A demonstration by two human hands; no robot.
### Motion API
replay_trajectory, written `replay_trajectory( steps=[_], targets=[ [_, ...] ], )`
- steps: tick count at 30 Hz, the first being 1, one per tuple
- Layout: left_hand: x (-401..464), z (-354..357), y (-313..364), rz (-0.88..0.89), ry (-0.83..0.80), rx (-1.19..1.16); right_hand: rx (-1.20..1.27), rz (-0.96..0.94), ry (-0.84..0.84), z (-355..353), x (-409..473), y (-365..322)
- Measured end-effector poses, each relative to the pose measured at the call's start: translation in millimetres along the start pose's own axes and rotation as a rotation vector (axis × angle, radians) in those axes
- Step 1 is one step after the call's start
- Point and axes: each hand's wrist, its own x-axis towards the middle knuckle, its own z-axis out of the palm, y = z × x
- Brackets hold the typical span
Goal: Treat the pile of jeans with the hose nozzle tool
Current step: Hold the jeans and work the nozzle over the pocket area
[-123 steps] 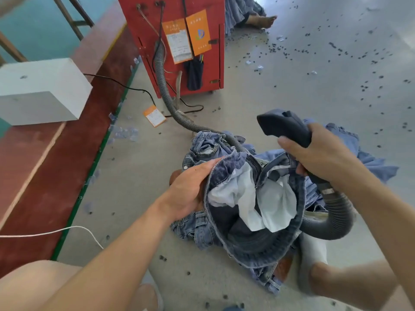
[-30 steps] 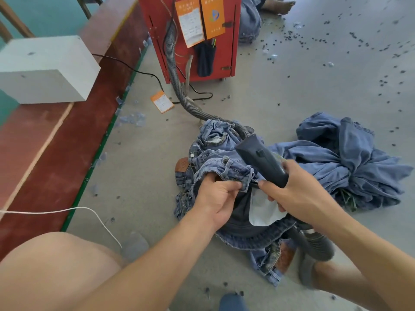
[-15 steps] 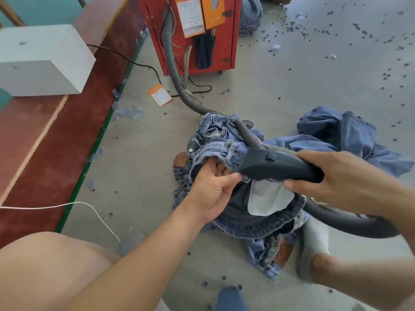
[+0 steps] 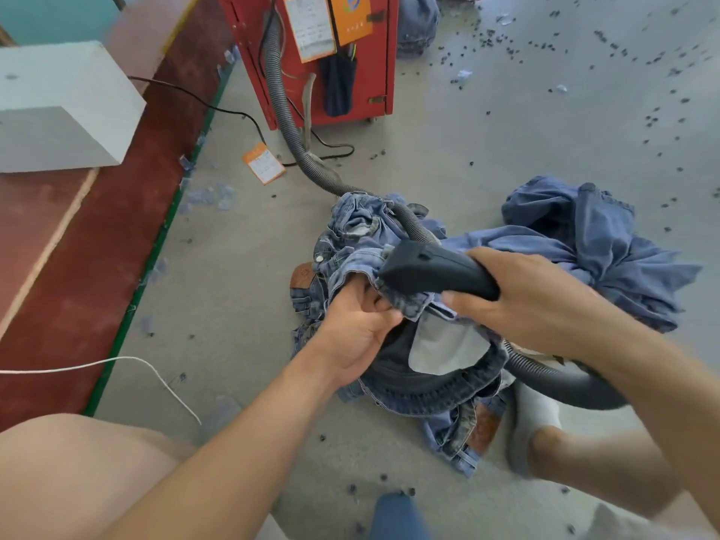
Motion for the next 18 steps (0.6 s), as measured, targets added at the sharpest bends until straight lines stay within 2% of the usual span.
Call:
replay_trajectory(
  steps=[3,7,9,13,15,18],
  targets=[
    [-1,-6,0,-0.019,0.024,0.014,0.025,0.019,0.144,-3,6,3],
    [-7,-10,-4,-0.012,0.007,0.027,-0.007,-0.09,-0.118,-7,8,0],
    [-9,-13,-6,-0.025,0.045,-0.042,0.011,-0.094,-0.127,5,15,-1],
    [-16,-30,-12,-0.111,0.126,-0.411,-0.02,0.111,0.115,8,38,10],
    [-18,-35,-17,-0.166,0.184,-0.538,0.027,0.209,0.138,3,44,21],
    [-19,-30,-26,-0.26,0.268,-0.43,0.049,0.242,0.074,11,44,29]
  ],
)
